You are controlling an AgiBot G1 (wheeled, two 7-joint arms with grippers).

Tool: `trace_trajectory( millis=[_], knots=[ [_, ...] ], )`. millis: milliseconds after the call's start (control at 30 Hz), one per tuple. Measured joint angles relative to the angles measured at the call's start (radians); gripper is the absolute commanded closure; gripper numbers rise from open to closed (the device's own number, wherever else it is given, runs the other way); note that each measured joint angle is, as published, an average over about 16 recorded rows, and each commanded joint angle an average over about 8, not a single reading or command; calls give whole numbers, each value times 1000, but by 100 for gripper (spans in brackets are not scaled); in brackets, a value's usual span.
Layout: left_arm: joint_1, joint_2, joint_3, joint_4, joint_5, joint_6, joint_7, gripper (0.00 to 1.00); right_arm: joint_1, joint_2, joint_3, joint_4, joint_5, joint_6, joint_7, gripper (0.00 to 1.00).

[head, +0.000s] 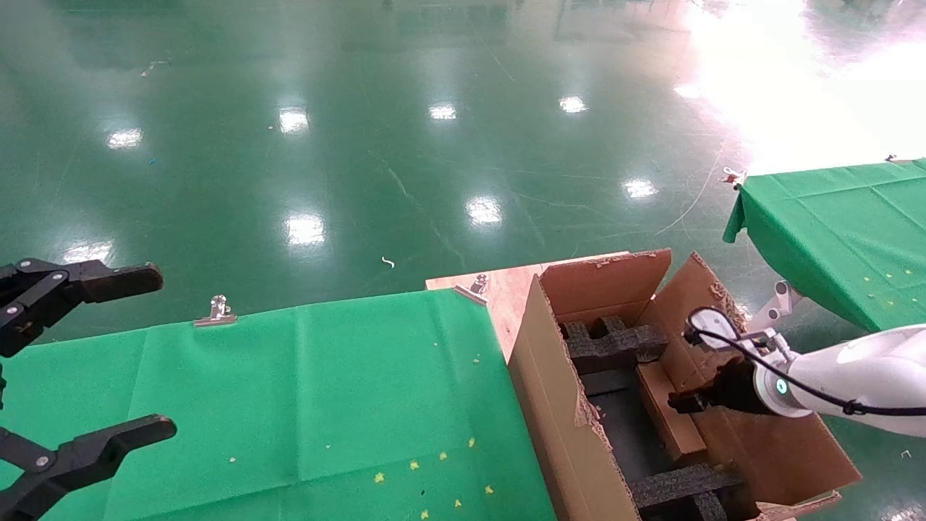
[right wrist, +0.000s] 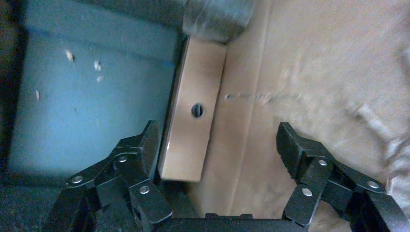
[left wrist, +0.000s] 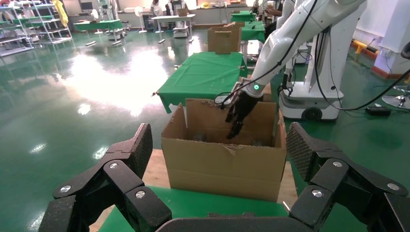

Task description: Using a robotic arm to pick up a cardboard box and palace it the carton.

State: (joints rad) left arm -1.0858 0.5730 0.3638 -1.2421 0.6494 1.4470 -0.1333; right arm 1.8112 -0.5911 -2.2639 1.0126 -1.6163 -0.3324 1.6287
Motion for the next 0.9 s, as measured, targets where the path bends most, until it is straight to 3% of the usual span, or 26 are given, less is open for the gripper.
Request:
trace_trajectory(
  millis=[267, 500, 900],
  knots=[
    [0, 0, 0, 0, 0, 0, 0, 0, 104, 23, 41, 57, -14, 28, -3, 0],
    [0, 0, 0, 0, 0, 0, 0, 0, 216, 59, 96, 178, -3, 62, -10, 0],
    [0, 0, 0, 0, 0, 0, 0, 0, 316, 88, 195, 357, 137, 82, -66, 0]
  ],
)
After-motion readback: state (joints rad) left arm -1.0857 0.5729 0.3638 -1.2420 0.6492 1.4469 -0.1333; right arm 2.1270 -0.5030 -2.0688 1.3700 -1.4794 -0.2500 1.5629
